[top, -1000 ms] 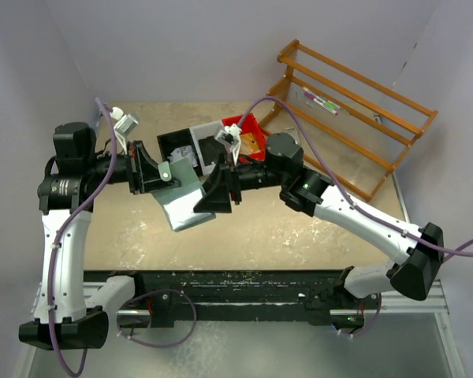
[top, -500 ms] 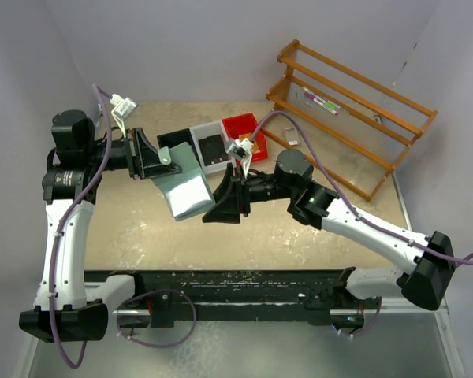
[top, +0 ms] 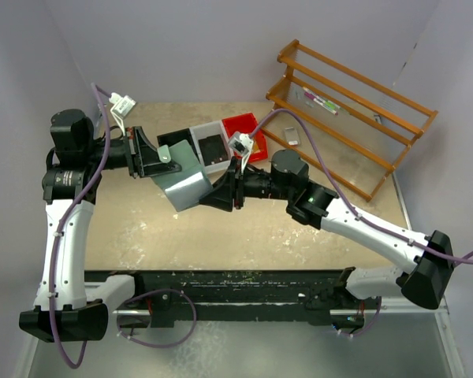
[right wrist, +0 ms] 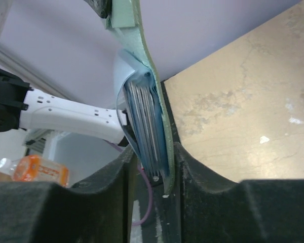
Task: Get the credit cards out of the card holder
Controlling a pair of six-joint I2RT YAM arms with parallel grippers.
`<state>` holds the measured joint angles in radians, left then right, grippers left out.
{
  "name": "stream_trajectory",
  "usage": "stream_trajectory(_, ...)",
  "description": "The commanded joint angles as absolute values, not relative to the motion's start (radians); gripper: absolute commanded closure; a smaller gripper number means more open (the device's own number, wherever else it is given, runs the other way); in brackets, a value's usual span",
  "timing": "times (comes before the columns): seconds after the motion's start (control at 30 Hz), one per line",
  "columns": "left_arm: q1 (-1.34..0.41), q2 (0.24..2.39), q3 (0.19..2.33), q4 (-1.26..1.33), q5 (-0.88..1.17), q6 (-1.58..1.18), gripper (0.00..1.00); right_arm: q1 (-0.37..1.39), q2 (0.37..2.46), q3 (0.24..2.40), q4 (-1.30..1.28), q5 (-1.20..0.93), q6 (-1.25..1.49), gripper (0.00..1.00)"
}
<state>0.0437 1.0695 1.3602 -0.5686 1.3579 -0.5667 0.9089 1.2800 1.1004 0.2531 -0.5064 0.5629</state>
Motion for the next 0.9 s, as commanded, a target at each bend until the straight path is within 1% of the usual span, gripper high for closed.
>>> stream_trajectory(0.0, 0.045, 1.063, 1.385, -0.535, 1.387, -0.599, 1.00, 0.915, 1.236, 1.148, 0.304, -0.476, 0.510, 0.59)
stream_trajectory(0.13, 0.045, 1.062, 1.386, -0.528, 1.387, -0.606, 1.00, 0.920, 1.238, 1.121, 0.320, -0.546, 0.500, 0.52)
stream_trajectory(0.33, 0.044, 1.069, 1.390, -0.523, 1.387, -0.613, 1.00, 0.920, 1.227, 1.064, 0.363, -0.588, 0.502, 0.54)
stream_trajectory(0.53, 0.046, 1.072, 1.399, -0.516, 1.387, -0.628, 1.00, 0.920, 1.204, 1.031, 0.388, -0.568, 0.481, 0.56)
stream_trajectory(0.7, 0.045, 1.065, 1.395, -0.513, 1.385, -0.641, 1.00, 0.922, 1.197, 1.026, 0.405, -0.502, 0.477, 0.63)
stream_trajectory(0.87, 0.045, 1.059, 1.391, -0.510, 1.387, -0.653, 1.00, 0.923, 1.203, 1.048, 0.412, -0.445, 0.474, 0.73)
